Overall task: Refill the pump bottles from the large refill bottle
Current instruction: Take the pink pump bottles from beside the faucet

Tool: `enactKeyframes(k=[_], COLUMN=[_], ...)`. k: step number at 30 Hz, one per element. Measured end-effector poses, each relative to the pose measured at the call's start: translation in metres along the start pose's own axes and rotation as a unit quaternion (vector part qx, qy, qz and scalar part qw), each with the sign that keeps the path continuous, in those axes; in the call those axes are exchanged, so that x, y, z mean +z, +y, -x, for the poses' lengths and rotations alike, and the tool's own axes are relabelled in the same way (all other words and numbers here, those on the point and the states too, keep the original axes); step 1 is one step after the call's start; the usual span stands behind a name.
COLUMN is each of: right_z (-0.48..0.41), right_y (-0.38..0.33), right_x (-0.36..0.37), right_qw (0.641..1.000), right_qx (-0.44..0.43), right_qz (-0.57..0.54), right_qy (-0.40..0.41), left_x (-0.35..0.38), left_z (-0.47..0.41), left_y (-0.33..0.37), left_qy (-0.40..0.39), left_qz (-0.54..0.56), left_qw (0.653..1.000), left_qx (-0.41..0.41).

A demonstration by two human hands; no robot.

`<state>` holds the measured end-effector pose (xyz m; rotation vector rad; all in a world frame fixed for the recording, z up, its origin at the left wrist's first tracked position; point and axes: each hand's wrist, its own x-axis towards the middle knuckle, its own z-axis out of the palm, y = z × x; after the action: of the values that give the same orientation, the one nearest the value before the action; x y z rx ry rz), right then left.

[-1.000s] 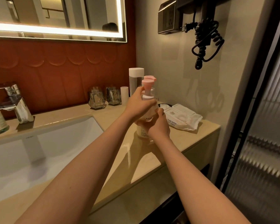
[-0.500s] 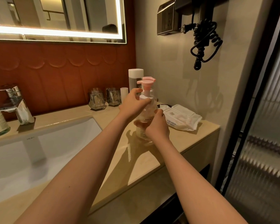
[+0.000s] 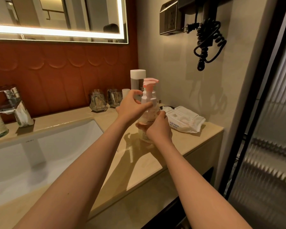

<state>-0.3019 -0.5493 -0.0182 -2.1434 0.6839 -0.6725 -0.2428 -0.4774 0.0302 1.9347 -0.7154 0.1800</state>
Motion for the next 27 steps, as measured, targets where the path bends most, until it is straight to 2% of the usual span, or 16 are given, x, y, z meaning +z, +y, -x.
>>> enactKeyframes(k=[3,5,10,15,27], right_z=[0.000,0.000,-0.001,-0.001,-0.002], right_y=[0.001,0.000,-0.001,-0.002,-0.005], right_x=[0.000,0.000,-0.001,0.000,0.000], right_qw=[1.000,1.000,1.000,1.000,0.998], right_qx=[0.001,0.001,0.010,0.019,0.034], right_qz=[0.002,0.005,0.005,0.004,-0.036], right_qy=[-0.004,-0.007,-0.007,-0.010,-0.029], left_x=[0.003,0.007,0.005,-0.008,-0.074], left_z=[0.001,0.001,0.002,-0.004,-0.022], left_y=[0.003,0.003,0.007,0.026,0.060], left_qy=[-0.050,-0.055,-0.006,0.042,0.166], left_qz=[0.024,0.027,0.030,0.050,0.037], left_qw=[0.998,0.998,0.999,0.997,0.980], left_qx=[0.001,0.007,0.009,0.052,0.099])
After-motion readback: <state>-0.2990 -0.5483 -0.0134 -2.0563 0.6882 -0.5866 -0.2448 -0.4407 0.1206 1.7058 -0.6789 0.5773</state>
